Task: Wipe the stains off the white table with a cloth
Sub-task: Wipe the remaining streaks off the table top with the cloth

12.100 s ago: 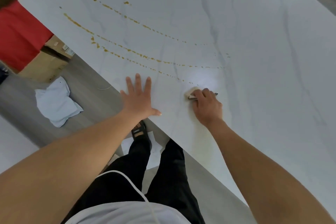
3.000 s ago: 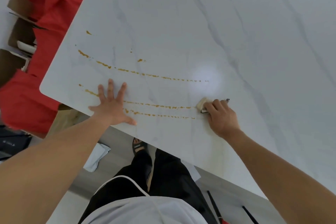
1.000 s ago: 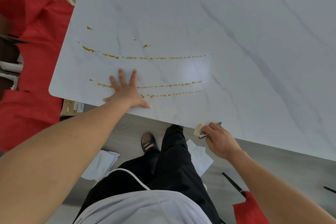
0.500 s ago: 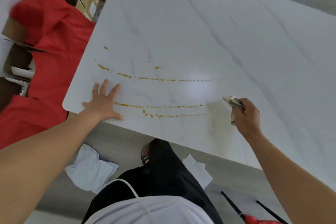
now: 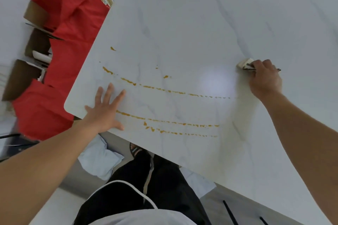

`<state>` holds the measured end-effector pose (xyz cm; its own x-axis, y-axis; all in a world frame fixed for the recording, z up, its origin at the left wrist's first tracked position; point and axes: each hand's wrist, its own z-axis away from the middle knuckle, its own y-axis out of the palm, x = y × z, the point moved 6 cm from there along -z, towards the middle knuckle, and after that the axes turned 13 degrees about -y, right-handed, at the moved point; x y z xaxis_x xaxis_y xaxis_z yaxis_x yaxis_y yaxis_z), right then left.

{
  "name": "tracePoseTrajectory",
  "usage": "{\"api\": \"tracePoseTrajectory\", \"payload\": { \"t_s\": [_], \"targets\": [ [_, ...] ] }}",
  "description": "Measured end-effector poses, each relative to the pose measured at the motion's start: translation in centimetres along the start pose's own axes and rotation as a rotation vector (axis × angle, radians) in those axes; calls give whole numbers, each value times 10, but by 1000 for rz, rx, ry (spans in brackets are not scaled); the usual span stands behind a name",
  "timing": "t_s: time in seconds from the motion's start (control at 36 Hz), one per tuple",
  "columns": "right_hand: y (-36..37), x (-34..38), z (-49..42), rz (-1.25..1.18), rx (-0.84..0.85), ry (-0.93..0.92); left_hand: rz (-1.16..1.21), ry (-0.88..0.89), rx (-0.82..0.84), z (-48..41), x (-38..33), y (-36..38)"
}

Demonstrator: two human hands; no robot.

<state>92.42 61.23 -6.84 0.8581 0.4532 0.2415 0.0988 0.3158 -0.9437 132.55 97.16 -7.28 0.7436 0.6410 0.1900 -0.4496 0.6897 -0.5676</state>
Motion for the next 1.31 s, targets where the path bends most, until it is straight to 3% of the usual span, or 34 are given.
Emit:
{"api": "tracePoseTrajectory", "payload": {
  "t_s": [0.19, 0.33, 0.42, 0.58, 0.78, 0.94, 1.11, 1.17, 1.31],
  "targets": [
    [22, 16, 27, -78, 0, 32, -22, -14, 7, 3, -3, -5],
    [39, 38, 64, -8, 96, -274, -43, -13, 15, 6, -3, -6],
    [37, 37, 56, 3, 120, -352, -48, -24, 18, 5, -4, -5],
    [27, 27, 37, -92, 98, -88, -45, -24, 14, 5, -4, -5],
    [48, 53, 83, 42, 120, -496, -40, -17, 1, 5, -4, -5],
    [40, 44, 69, -30, 22, -201, -32, -14, 4, 5, -5, -5],
    [58, 61, 111, 71, 119, -558, -32, -12, 4, 5, -3, -4],
    [56, 58, 102, 78, 142, -533, -27, -10, 5, 5, -3, -5],
    [49, 54, 85, 16, 53, -209, -16, -7, -1, 5, -3, -4]
  ]
}}
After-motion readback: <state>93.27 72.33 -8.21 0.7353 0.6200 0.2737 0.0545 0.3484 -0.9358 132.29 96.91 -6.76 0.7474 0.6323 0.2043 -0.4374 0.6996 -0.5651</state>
